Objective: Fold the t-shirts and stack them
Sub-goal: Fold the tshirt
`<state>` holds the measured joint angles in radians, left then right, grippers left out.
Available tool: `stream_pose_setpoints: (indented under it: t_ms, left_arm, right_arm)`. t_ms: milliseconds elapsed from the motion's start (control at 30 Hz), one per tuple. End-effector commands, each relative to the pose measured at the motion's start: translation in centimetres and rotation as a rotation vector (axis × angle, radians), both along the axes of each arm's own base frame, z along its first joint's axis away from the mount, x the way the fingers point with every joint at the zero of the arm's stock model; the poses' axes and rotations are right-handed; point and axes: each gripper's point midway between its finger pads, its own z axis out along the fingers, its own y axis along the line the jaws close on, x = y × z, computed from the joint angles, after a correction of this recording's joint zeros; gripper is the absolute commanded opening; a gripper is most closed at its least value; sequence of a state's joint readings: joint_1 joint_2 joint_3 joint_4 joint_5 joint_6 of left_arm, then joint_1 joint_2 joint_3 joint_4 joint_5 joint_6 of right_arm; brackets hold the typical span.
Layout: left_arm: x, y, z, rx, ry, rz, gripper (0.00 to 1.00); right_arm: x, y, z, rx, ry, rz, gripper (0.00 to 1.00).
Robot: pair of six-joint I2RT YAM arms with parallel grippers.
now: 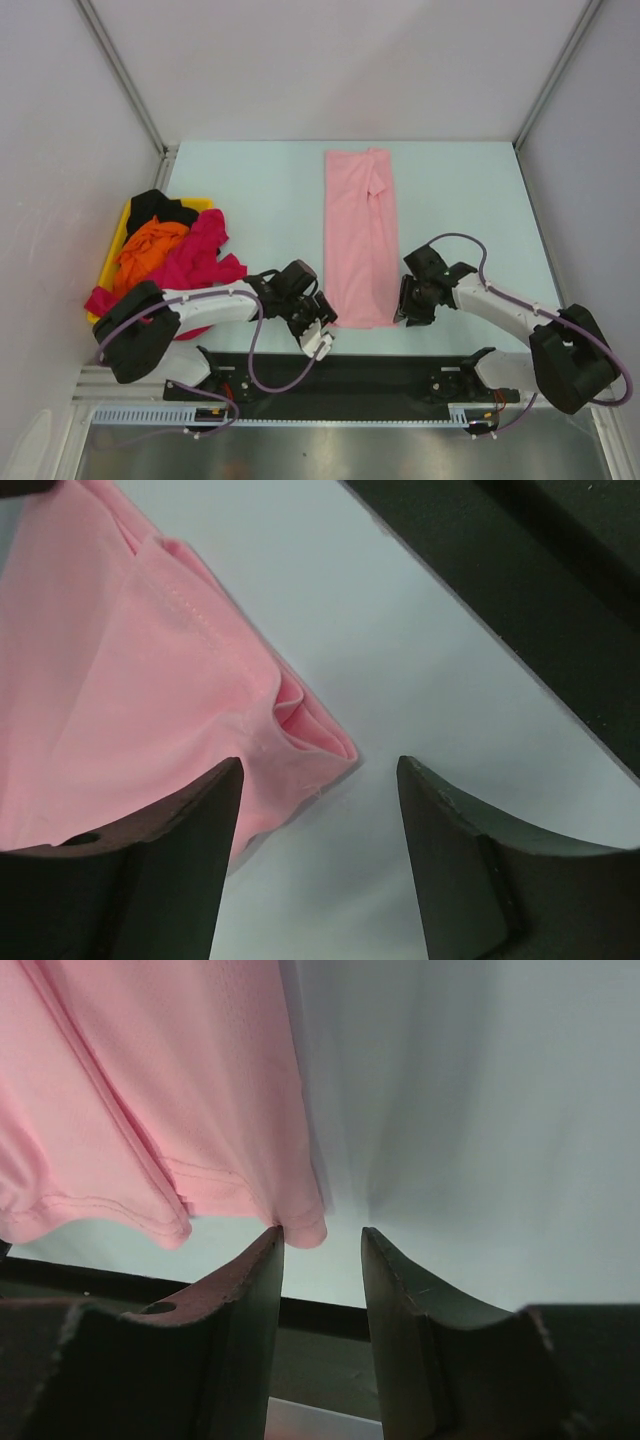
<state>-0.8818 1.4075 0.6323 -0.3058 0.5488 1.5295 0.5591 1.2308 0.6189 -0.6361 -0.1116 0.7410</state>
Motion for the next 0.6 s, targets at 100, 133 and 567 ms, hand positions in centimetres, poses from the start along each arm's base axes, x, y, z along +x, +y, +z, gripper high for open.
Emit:
stream_pose_setpoints:
  t_ms: [100,133,567]
  left_arm:
    - [-0.9,-1.8,-0.3,0.002,0.049,0.011,0.59]
    - [-0.9,-1.9,-0.5,0.013,0.061,0.018,0.56]
    - [2.2,-2.4,3.5,-0.011,0.225,0.326,0.00]
  right_arm:
    - [0.7,1.4,-1.2,0.034,0.019,0.028,0.42]
    - [0.7,1.4,-1.3,0.033,0.024,0.033,0.41]
    - [4.6,1.9,3.4,0.028,-0.017,0.062,0.00]
